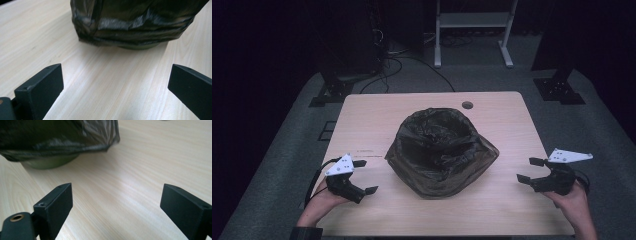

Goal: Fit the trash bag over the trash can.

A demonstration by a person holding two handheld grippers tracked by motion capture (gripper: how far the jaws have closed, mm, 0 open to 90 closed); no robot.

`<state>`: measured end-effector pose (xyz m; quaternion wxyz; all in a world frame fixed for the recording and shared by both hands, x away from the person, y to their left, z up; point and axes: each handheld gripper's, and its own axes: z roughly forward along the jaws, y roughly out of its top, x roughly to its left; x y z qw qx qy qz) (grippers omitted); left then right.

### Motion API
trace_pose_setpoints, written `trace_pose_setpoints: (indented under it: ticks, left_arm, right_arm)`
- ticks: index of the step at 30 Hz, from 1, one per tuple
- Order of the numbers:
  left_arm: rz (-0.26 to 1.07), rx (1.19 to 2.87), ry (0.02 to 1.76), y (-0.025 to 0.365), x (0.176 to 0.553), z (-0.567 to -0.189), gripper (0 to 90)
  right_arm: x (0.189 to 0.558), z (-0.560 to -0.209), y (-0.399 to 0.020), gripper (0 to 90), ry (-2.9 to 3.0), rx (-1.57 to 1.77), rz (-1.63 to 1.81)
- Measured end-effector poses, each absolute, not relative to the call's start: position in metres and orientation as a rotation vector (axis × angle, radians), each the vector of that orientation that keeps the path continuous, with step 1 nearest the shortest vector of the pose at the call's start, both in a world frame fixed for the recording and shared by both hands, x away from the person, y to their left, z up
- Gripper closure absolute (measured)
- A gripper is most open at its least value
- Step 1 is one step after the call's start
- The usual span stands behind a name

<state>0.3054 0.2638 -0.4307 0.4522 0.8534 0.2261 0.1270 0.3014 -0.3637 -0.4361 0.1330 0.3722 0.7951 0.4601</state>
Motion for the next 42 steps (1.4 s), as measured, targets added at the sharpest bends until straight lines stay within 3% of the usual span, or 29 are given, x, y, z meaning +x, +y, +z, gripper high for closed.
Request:
trace_pose_setpoints:
  ticks: [16, 42]
  left_arm:
    - [0.299, 2.196, 0.616, 0.252, 0.308, -0.464, 0.0]
    - [0.296, 2.279, 0.632, 0.241, 0.311, -0.483, 0.0]
  right_arm:
    - [0.301, -0.47, -0.354, 9.5, 2.374, 1.104, 1.175]
    - [0.303, -0.484, -0.344, 9.4, 2.434, 1.095, 1.068]
